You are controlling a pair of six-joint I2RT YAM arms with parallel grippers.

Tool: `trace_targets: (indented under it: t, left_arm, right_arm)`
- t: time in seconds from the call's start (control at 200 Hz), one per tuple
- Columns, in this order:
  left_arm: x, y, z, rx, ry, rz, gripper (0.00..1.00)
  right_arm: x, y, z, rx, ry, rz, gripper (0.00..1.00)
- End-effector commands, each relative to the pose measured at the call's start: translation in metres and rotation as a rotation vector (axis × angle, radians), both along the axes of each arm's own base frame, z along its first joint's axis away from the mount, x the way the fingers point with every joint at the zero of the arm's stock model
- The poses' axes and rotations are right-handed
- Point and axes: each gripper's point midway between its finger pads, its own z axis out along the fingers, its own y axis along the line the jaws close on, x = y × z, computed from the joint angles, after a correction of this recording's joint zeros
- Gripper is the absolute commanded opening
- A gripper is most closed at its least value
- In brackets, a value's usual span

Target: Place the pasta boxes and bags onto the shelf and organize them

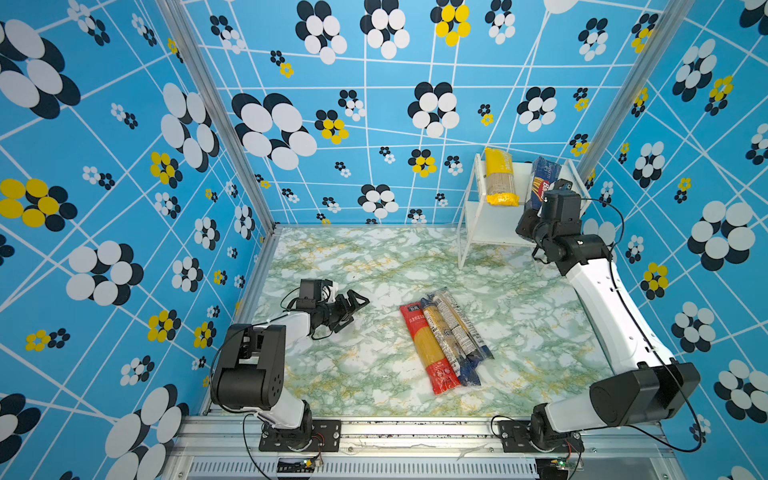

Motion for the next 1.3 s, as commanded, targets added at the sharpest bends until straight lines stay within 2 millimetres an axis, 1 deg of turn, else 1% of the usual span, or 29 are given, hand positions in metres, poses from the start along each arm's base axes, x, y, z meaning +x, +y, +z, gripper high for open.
trace_targets:
  t: [0.0,0.195,0.27,0.46,0.585,0.63,0.715,0.9,1.005,1.065,1.095,1.21,1.295]
  left_arm:
    - [0.007,0.0,0.01,-0.004,-0.042,-0.011,0.99]
    - [0.008,0.0,0.01,-0.004,-0.041,-0.011,0.99]
    - [0.008,-0.001,0.01,-0.005,-0.041,-0.013,0.99]
    - [0.008,-0.001,0.008,-0.006,-0.037,-0.013,0.99]
    - [0.008,-0.001,0.009,-0.006,-0.039,-0.014,0.99]
    - [0.009,-0.001,0.009,-0.006,-0.039,-0.014,0.99]
    - [0.008,-0.001,0.009,-0.006,-0.039,-0.014,0.99]
    - [0.009,-0.001,0.01,-0.006,-0.04,-0.017,0.99]
    - [0.009,-0.001,0.01,-0.005,-0.039,-0.016,0.99]
    - [0.01,0.0,0.01,-0.005,-0.041,-0.016,0.99]
    - [0.01,0.0,0.009,-0.005,-0.039,-0.016,0.99]
    - [0.011,-0.001,0.009,-0.006,-0.039,-0.017,0.99]
    - [0.011,-0.001,0.009,-0.007,-0.038,-0.018,0.99]
  right_arm:
    - [-0.006,-0.006,0.077,0.003,-0.193,-0.027,0.08]
    - [-0.008,-0.01,0.09,-0.002,-0.182,-0.056,0.08]
    - [-0.006,-0.011,0.092,-0.014,-0.172,-0.057,0.08]
    - [0.004,-0.01,0.103,-0.044,-0.138,-0.055,0.08]
    - [0.013,-0.013,0.109,-0.091,-0.097,-0.067,0.1]
    - [0.016,-0.013,0.11,-0.103,-0.077,-0.063,0.12]
    - [0.023,-0.012,0.113,-0.118,-0.057,-0.06,0.12]
    - [0.028,-0.018,0.126,-0.147,-0.071,-0.089,0.13]
    - [0.03,-0.021,0.127,-0.161,-0.075,-0.104,0.14]
    - [0.032,-0.022,0.124,-0.172,-0.066,-0.112,0.22]
    - [0.033,-0.023,0.122,-0.177,-0.062,-0.118,0.24]
    - [0.034,-0.026,0.119,-0.186,-0.051,-0.134,0.28]
    - [0.036,-0.028,0.117,-0.188,-0.046,-0.137,0.28]
